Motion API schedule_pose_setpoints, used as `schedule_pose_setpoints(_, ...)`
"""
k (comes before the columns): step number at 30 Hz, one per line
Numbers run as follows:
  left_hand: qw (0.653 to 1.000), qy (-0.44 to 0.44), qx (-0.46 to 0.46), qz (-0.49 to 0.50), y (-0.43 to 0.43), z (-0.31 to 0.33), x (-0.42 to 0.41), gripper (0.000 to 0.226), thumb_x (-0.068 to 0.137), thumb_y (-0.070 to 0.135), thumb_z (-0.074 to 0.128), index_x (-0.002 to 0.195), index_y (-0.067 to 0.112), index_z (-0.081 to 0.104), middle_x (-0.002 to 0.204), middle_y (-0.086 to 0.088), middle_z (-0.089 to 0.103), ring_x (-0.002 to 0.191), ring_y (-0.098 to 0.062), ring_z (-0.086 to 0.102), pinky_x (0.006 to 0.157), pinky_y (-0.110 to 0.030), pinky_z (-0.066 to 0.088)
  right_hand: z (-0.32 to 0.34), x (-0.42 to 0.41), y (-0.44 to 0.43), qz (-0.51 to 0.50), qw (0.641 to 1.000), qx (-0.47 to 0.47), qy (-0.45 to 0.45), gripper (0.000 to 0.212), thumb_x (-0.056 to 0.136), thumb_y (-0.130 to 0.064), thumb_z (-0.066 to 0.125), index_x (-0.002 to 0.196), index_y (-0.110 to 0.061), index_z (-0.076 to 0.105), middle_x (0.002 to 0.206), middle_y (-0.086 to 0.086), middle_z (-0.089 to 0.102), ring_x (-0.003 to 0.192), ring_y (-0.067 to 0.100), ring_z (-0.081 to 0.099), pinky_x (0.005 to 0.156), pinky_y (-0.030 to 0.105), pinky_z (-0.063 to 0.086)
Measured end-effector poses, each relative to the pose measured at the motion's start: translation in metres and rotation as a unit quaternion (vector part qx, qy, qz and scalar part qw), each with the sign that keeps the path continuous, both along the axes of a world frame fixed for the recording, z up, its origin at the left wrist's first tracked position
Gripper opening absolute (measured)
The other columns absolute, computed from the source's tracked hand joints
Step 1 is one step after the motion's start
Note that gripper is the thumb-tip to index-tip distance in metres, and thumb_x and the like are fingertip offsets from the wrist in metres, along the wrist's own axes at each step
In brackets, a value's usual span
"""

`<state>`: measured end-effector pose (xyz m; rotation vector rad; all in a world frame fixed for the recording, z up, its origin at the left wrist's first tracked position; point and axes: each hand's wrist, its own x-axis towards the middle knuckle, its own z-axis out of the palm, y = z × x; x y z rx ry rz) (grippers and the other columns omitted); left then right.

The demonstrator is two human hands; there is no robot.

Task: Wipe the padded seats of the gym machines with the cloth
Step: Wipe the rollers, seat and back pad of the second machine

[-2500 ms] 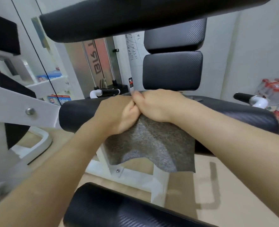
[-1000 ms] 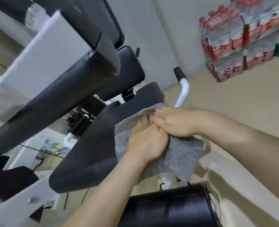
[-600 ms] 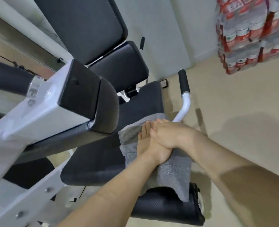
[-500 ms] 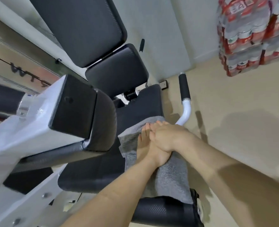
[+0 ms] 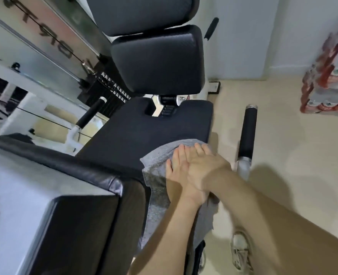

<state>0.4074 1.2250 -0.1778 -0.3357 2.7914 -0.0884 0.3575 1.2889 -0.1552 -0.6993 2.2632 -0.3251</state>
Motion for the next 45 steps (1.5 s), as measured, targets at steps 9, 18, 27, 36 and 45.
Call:
schedule_pose_setpoints(9, 0.990, -0.008, 0.034, 0.139, 0.020, -0.009, -0.033, 0.097, 0.086, 0.057, 0.044, 0.148, 0.022, -0.022, 0.159, -0.001, -0.020, 0.144, -0.017, -0.022, 0.118, -0.043, -0.007, -0.015, -0.049, 0.010, 0.075, 0.997, -0.014, -0.020, 0.061, 0.098, -0.035, 0.014, 0.151, -0.023, -0.014, 0.160, -0.004, -0.014, 0.145, 0.015, -0.017, 0.116, 0.041, -0.002)
schedule_pose_setpoints(18, 0.965, -0.007, 0.023, 0.261, 0.031, -0.028, -0.096, 0.095, 0.088, 0.053, 0.040, 0.147, 0.016, -0.025, 0.157, -0.003, -0.025, 0.143, -0.018, -0.027, 0.117, -0.043, -0.011, -0.043, -0.125, 0.006, 0.147, 0.989, -0.018, -0.018, 0.065, 0.097, -0.052, 0.010, 0.151, -0.023, -0.010, 0.160, -0.008, -0.012, 0.146, 0.009, -0.013, 0.118, 0.045, 0.000)
schedule_pose_setpoints(27, 0.963, -0.017, 0.034, 0.267, 0.024, -0.047, -0.144, 0.098, 0.087, 0.054, 0.041, 0.146, 0.012, -0.025, 0.155, -0.007, -0.030, 0.141, -0.022, -0.030, 0.116, -0.044, -0.013, -0.069, -0.176, 0.003, 0.169, 0.985, -0.040, 0.006, 0.067, 0.095, -0.054, 0.009, 0.151, -0.023, -0.010, 0.160, -0.008, -0.012, 0.145, 0.006, -0.014, 0.119, 0.043, -0.003)
schedule_pose_setpoints(36, 0.974, -0.009, 0.071, 0.214, 0.003, -0.073, -0.199, 0.098, 0.084, 0.055, 0.044, 0.151, 0.011, -0.012, 0.159, -0.012, -0.013, 0.145, -0.028, -0.018, 0.116, -0.050, -0.007, -0.092, -0.223, -0.016, 0.104, 0.993, -0.050, 0.023, 0.071, 0.092, -0.056, 0.010, 0.152, -0.021, -0.001, 0.161, -0.002, 0.006, 0.147, 0.012, 0.006, 0.119, 0.045, 0.009)
schedule_pose_setpoints(45, 0.979, -0.041, 0.078, 0.182, -0.009, -0.079, -0.226, 0.094, 0.085, 0.056, 0.038, 0.151, 0.010, -0.010, 0.159, -0.011, -0.016, 0.144, -0.029, -0.020, 0.116, -0.050, -0.008, -0.109, -0.247, -0.022, 0.078, 0.991, -0.107, -0.013, 0.072, 0.089, -0.060, 0.015, 0.152, -0.027, 0.004, 0.158, 0.003, 0.022, 0.141, 0.022, 0.030, 0.116, 0.040, 0.025)
